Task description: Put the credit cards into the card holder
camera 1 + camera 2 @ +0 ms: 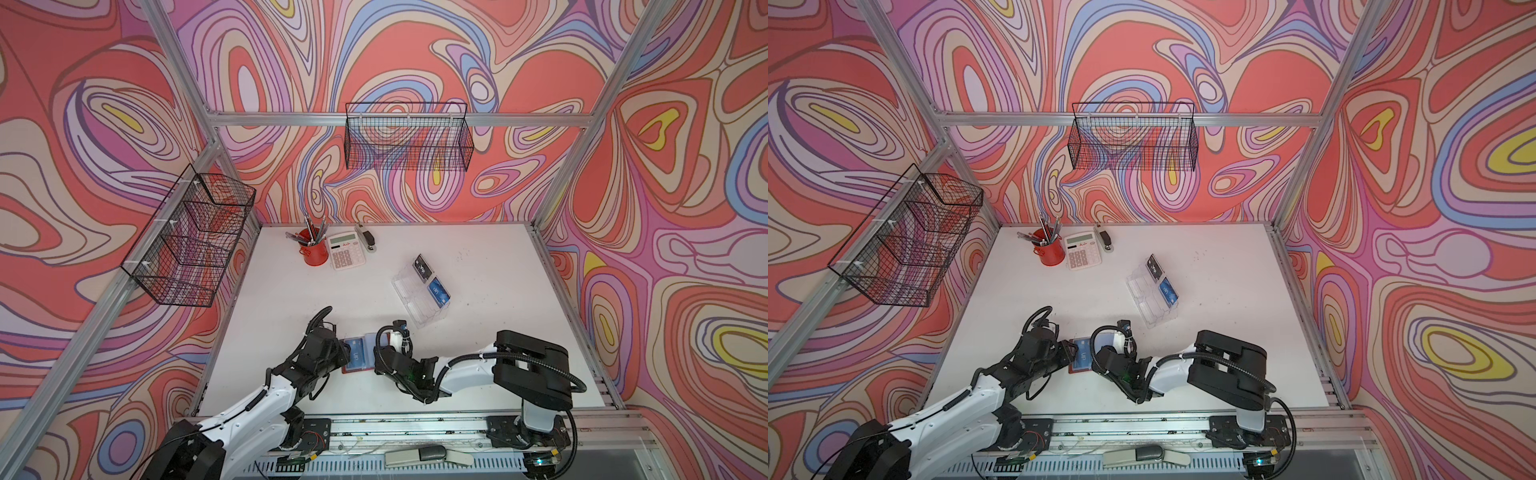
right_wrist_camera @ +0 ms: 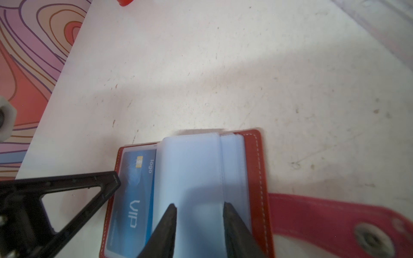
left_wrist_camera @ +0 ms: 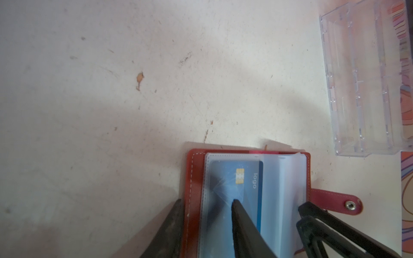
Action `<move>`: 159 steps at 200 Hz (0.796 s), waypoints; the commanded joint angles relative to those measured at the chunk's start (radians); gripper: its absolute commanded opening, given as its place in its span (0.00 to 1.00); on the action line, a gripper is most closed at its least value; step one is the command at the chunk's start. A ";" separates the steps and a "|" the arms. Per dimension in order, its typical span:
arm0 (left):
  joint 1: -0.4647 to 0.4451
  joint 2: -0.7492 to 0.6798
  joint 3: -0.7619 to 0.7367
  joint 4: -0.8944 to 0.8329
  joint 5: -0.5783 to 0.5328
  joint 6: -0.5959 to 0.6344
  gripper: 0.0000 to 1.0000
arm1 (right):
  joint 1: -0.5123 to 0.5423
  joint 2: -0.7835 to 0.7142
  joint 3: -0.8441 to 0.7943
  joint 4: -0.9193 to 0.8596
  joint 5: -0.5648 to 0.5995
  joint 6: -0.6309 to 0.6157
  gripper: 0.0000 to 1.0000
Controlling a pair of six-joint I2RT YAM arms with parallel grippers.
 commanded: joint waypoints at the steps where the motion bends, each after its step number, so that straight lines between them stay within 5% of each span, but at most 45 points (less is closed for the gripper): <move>1: 0.003 0.010 0.016 -0.002 0.004 0.001 0.39 | -0.004 0.049 0.017 0.026 -0.055 0.006 0.37; 159: 0.003 -0.044 0.012 -0.036 -0.024 0.002 0.39 | -0.116 0.156 -0.023 0.330 -0.297 0.067 0.38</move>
